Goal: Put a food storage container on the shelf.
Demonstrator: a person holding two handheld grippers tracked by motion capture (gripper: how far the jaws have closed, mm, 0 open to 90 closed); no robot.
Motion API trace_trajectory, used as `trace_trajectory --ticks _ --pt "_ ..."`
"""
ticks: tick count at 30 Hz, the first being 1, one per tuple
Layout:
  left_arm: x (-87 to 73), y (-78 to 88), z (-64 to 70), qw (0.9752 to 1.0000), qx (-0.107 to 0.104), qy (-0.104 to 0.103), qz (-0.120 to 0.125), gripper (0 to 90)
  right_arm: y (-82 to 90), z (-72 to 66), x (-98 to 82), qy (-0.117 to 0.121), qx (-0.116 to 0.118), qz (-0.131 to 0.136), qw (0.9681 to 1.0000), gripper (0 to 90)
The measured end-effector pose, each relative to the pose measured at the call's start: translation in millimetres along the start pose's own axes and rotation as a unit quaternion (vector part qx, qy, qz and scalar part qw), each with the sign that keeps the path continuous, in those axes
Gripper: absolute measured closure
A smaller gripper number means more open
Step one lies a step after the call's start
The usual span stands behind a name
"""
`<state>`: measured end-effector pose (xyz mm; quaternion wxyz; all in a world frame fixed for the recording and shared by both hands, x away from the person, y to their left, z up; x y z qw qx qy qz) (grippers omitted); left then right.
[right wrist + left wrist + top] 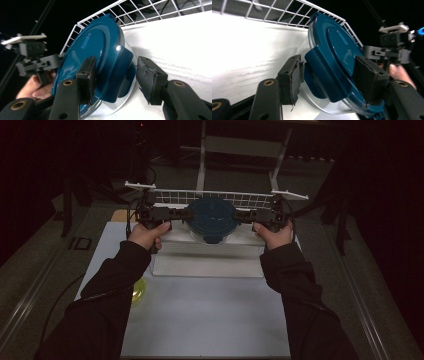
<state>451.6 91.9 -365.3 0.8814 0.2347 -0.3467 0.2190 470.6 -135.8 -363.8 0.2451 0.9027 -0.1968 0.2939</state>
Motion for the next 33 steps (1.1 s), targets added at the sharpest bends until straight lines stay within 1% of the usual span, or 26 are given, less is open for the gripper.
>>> trace_trajectory --ticks 2,3,4,5,6,7,8,9,10,11,13,15,17,19,22,24,26,27,32,33 --pt "0.2 2.0 2.4 0.9999 0.002 -0.010 0.002 37.8 0.5 -1.2 0.5 0.024 -0.012 0.002 0.9996 46.6" --pt "1.0 4.4 3.6 0.9998 0.007 -0.020 0.008 37.8 0.9 -2.0 0.6 0.037 -0.018 0.002 0.9992 45.9" --pt "2.1 6.3 5.1 0.9995 0.008 -0.027 0.015 36.8 1.8 -3.1 0.7 0.052 -0.027 0.004 0.9983 45.2" --pt "3.1 8.4 6.6 0.9993 0.004 -0.030 0.020 34.9 2.7 -4.0 1.3 0.067 -0.034 0.007 0.9972 44.1" --pt "4.0 10.2 7.7 0.9991 0.006 -0.034 0.025 34.7 3.6 -5.1 2.0 0.079 -0.040 0.010 0.9960 43.5" --pt "4.9 12.4 9.2 0.9985 0.007 -0.043 0.031 34.5 4.8 -6.2 2.8 0.088 -0.046 0.013 0.9950 43.5" --pt "4.9 14.2 12.2 0.9978 0.002 -0.055 0.037 32.3 6.1 -7.7 3.5 0.095 -0.049 0.017 0.9942 43.4" --pt "3.9 16.3 15.3 0.9969 -0.005 -0.069 0.038 29.4 7.6 -9.2 3.9 0.103 -0.053 0.018 0.9931 43.4" --pt "3.3 17.7 17.2 0.9963 -0.008 -0.076 0.039 27.6 9.1 -11.0 4.2 0.111 -0.055 0.021 0.9921 43.3" --pt "2.5 19.8 19.5 0.9954 -0.003 -0.086 0.042 27.2 10.0 -12.3 4.1 0.116 -0.055 0.023 0.9915 42.9" --pt "-0.1 23.3 24.4 0.9936 -0.007 -0.102 0.047 24.9 12.7 -16.4 2.9 0.130 -0.060 0.027 0.9893 43.0" --pt "-3.6 25.2 27.6 0.9918 -0.010 -0.115 0.055 21.6 14.8 -19.7 1.0 0.144 -0.064 0.028 0.9871 42.9" --pt "-8.2 25.5 29.0 0.9915 -0.013 -0.120 0.049 17.6 17.0 -22.2 -2.5 0.162 -0.071 0.032 0.9837 43.0" --pt "-11.8 27.1 30.5 0.9911 -0.018 -0.125 0.043 15.0 19.8 -23.7 -6.4 0.173 -0.075 0.035 0.9815 43.2" --pt "-16.9 31.7 33.5 0.9895 -0.021 -0.137 0.041 14.3 25.4 -27.0 -11.5 0.180 -0.071 0.038 0.9804 43.6" --pt "-20.4 33.6 34.6 0.9891 -0.023 -0.140 0.039 13.3 30.0 -30.6 -16.9 0.195 -0.071 0.036 0.9777 44.0" --pt "-26.1 34.8 36.4 0.9882 -0.026 -0.147 0.035 6.3 33.2 -33.9 -21.9 0.206 -0.070 0.035 0.9754 45.4" --pt "-29.9 36.1 37.7 0.9874 -0.027 -0.152 0.032 1.6 34.8 -36.0 -25.4 0.208 -0.066 0.032 0.9755 46.3" --pt "-44.7 41.9 44.5 0.9844 -0.029 -0.170 0.035 0.8 42.6 -45.7 -46.9 0.224 -0.045 0.023 0.9734 50.3" --pt "-47.2 42.5 45.6 0.9841 -0.030 -0.172 0.033 0.8 43.8 -48.1 -52.7 0.228 -0.040 0.022 0.9727 54.6"
Point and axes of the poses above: each handheld gripper's, and its own axes: y roughly backward along the jaws, x roughly out of its top, z roughly to its right, the point moved 8 cm from there along -y, roughly forward along the jaws, and after that the axes turned 7 degrees about z, right-handed, at the moved point
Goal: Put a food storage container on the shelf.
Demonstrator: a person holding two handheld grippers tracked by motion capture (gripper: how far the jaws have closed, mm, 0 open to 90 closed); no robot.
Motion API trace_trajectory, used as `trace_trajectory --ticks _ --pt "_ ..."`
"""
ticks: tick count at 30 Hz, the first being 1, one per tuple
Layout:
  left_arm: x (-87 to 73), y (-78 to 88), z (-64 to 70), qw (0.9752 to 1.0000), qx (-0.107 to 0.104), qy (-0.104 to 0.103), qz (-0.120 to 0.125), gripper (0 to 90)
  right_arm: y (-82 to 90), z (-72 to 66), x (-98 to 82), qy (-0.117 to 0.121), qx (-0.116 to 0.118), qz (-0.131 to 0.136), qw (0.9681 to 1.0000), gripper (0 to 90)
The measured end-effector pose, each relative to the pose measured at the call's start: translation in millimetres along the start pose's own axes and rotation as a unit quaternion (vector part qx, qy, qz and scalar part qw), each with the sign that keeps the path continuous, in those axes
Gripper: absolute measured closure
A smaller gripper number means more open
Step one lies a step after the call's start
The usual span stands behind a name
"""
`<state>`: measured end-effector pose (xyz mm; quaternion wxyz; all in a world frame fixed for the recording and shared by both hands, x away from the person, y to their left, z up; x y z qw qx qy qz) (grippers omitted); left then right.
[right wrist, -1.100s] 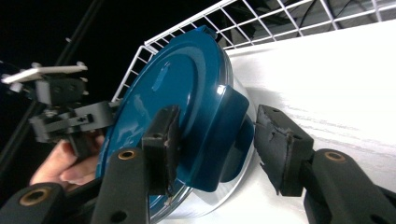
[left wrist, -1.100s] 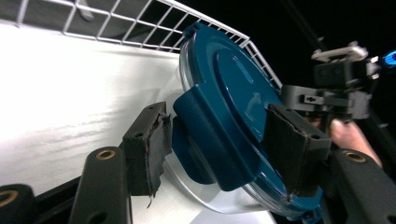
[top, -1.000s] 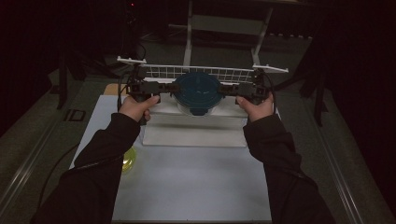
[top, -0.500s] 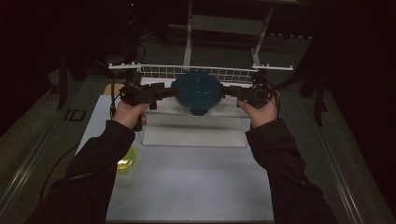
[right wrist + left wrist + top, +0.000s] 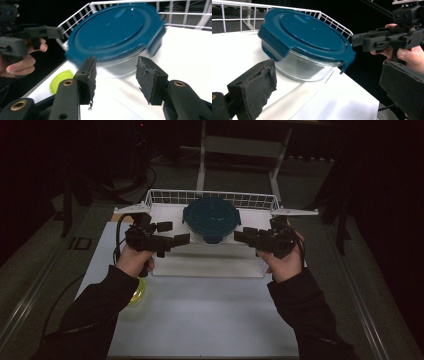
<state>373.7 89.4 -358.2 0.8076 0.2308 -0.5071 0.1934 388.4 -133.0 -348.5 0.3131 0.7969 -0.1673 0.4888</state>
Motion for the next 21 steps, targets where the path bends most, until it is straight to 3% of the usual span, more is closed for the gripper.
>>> trace_trajectory --ticks 8,13,21 --pt "-21.1 4.0 14.4 0.9993 0.008 -0.037 -0.001 0.7 -6.4 -31.1 -34.0 -0.001 0.037 -0.036 0.9987 89.8" --pt "-36.4 6.7 18.8 0.9980 0.011 -0.062 -0.004 0.8 -20.8 -40.4 -48.1 0.001 0.044 -0.052 0.9977 90.0" --pt "-60.2 7.7 18.5 0.9986 0.006 -0.052 -0.011 0.8 -41.6 -42.3 -42.2 -0.002 0.039 -0.038 0.9985 90.0"
Point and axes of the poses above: each handheld gripper's, and its own axes: y roughly backward along the jaws, x roughly out of its top, z roughly to its right, the point moved 8 cm from there along -y, roughly forward along the jaws, and after that the axes turned 7 degrees about z, right-handed, at the moved point
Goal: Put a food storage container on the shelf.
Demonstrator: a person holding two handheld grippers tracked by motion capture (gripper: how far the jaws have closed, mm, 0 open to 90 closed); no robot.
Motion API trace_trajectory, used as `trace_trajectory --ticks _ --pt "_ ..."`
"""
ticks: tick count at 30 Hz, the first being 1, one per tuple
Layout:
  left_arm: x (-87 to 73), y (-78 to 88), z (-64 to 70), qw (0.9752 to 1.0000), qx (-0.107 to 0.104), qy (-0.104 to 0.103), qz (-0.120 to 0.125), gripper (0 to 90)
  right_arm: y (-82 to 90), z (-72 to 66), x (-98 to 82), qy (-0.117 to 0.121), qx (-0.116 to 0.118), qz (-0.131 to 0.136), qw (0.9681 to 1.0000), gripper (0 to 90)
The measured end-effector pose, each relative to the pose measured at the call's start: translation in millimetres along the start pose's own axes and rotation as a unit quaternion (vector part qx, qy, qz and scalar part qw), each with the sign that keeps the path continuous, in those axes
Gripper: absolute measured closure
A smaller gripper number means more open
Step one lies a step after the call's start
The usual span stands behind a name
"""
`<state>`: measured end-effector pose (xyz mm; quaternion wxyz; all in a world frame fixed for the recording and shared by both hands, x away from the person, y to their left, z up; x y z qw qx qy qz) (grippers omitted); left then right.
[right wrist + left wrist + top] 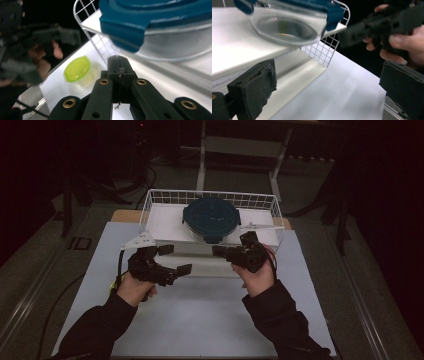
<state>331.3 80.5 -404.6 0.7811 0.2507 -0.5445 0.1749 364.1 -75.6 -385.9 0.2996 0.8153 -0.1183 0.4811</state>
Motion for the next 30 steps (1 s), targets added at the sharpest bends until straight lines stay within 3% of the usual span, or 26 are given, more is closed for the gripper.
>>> trace_trajectory --ticks 10,30 --pt "-16.6 2.2 3.5 1.0000 0.000 -0.002 -0.004 0.8 -17.3 12.4 3.3 -0.014 -0.017 -0.003 0.9998 90.0" --pt "-24.3 -0.2 6.4 0.9998 0.001 -0.015 -0.009 0.8 -30.0 34.8 19.7 -0.025 -0.050 0.001 0.9984 89.8"
Point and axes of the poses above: each handheld gripper's, and its own axes: y roughly backward along the jaws, x roughly out of its top, z roughly to its right, the point moved 8 cm from there along -y, roughly forward along the jaws, and after that the axes turned 7 degrees about z, right-handed, at the moved point
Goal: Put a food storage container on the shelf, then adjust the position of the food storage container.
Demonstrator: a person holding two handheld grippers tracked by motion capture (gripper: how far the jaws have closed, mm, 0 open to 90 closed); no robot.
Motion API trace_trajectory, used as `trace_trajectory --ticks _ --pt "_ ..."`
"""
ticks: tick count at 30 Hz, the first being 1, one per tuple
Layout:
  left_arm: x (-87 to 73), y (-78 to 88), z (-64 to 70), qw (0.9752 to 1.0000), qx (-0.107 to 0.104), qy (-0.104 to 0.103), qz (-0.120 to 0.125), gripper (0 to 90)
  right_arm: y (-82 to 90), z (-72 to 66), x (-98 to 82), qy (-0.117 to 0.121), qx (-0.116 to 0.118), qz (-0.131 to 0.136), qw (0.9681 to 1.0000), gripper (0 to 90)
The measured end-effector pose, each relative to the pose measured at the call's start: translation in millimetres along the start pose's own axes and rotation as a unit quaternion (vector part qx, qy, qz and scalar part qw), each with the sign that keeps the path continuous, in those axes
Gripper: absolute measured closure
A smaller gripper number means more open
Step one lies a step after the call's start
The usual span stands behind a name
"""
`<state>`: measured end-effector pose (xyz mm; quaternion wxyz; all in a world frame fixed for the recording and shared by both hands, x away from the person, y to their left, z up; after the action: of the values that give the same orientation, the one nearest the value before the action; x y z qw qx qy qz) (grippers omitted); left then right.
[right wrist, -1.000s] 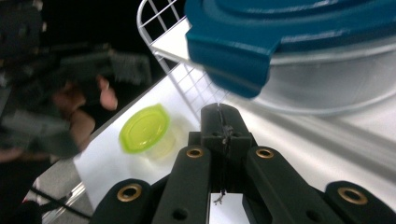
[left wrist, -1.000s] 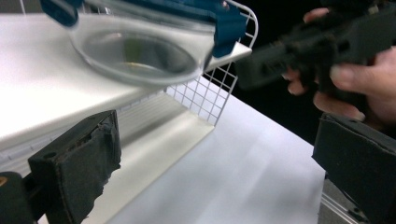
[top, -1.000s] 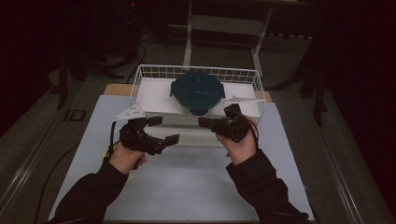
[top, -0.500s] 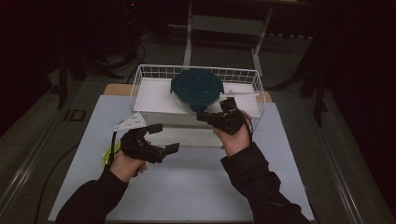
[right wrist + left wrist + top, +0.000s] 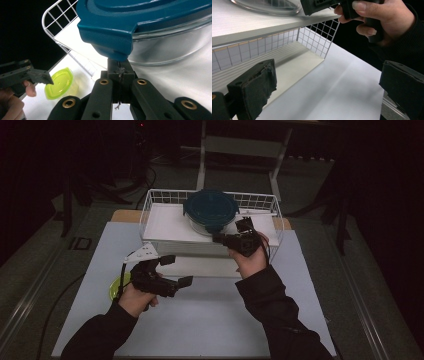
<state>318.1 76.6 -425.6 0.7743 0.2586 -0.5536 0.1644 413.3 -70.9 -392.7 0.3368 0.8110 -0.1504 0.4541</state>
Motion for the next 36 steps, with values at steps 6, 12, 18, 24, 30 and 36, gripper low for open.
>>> trace_trajectory --ticks 6,12,18,24,30,36 --pt "-0.8 0.1 1.9 1.0000 0.000 -0.008 -0.001 0.8 -0.3 3.7 0.8 -0.003 -0.003 0.000 1.0000 88.4" --pt "-3.0 1.0 1.6 0.9999 0.004 -0.013 -0.001 0.8 9.2 -3.5 -1.0 0.008 0.014 0.019 0.9997 79.8" --pt "-3.0 5.6 0.1 1.0000 0.005 -0.006 -0.002 0.8 28.2 -12.3 -11.2 0.031 0.030 0.040 0.9983 52.3" --pt "-8.3 7.8 -0.2 0.9996 0.004 -0.016 -0.023 0.9 48.9 -23.6 -27.6 0.059 0.087 0.063 0.9925 19.3" --pt "-15.0 16.4 -1.0 0.9984 0.011 -0.039 -0.041 3.3 70.3 -28.5 -47.1 0.082 0.096 0.071 0.9895 15.3" --pt "-17.5 33.4 -3.0 0.9976 0.016 -0.055 -0.038 14.3 89.7 -26.4 -67.4 0.080 0.097 0.075 0.9892 15.0"
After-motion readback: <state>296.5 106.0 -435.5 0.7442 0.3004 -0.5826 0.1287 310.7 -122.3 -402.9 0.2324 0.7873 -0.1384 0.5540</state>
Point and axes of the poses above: each handheld gripper's, and its own axes: y roughly backward along the jaws, x roughly out of its top, z roughly to its right, the point moved 8 cm from there along -y, roughly forward along the jaws, and after that the axes turned 7 degrees about z, right-handed, at the moved point
